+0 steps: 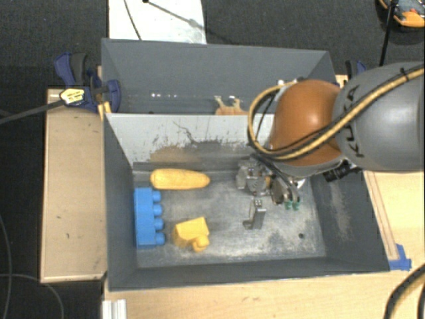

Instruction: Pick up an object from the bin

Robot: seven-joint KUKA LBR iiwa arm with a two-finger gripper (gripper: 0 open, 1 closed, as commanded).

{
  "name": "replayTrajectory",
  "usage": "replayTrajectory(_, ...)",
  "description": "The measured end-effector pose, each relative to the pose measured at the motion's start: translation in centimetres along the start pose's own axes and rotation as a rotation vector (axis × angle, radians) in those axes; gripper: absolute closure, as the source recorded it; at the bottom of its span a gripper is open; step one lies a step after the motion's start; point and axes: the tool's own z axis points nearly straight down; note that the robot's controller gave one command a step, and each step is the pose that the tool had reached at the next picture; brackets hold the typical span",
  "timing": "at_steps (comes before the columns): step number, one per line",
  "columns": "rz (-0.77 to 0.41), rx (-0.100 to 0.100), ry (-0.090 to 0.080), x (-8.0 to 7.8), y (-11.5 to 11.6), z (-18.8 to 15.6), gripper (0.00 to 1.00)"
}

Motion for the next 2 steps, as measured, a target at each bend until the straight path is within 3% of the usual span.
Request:
replayTrajectory(1,0.002,0.000,-0.008,-0.2,0.0,-0.5,0.00)
replayTrajectory(2,-0.042,0.000,-0.014,-2.2,5.8,3.1,0.00)
